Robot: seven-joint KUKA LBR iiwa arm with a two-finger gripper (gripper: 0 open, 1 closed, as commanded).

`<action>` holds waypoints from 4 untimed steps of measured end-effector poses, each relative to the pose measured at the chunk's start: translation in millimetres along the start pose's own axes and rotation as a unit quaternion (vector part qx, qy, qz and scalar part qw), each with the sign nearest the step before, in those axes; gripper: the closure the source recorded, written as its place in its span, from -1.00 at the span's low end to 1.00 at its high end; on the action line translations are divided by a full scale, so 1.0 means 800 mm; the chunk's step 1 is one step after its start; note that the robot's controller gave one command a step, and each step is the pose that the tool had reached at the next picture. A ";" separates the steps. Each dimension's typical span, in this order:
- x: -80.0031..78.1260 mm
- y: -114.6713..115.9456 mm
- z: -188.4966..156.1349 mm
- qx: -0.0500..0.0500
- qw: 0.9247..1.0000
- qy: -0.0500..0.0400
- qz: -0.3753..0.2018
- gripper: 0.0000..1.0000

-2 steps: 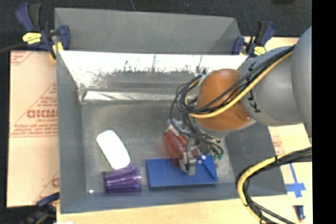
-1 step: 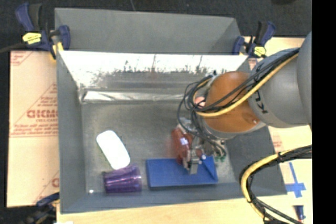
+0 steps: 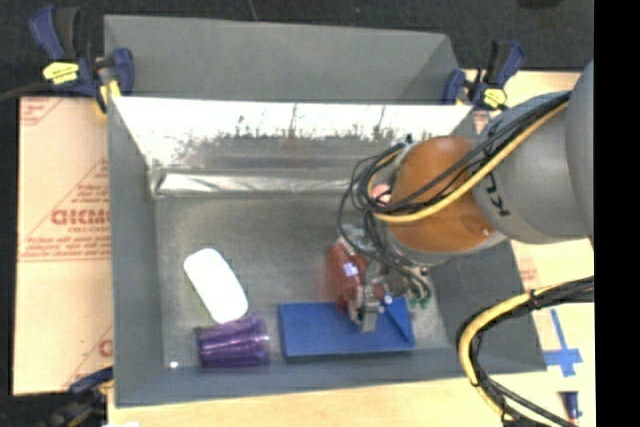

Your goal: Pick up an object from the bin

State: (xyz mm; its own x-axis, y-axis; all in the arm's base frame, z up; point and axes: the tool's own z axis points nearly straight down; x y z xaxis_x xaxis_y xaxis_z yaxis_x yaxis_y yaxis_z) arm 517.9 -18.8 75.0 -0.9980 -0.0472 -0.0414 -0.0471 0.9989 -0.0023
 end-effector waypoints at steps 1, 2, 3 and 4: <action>0.000 0.000 0.000 0.000 1.000 0.000 0.000 1.00; 0.000 0.000 0.000 0.000 1.000 0.000 -0.001 1.00; -0.015 -0.013 -0.136 0.001 1.000 -0.001 -0.019 1.00; -0.015 -0.013 -0.136 0.001 1.000 -0.001 -0.019 1.00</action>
Offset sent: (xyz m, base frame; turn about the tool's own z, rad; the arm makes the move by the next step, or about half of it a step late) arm 0.0000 0.0000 0.0000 0.0000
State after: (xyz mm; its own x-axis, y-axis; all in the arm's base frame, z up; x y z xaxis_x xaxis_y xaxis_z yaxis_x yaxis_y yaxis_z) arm 525.9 -28.3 184.4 -0.9955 -0.0842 -0.0433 -0.0841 0.9964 -0.0049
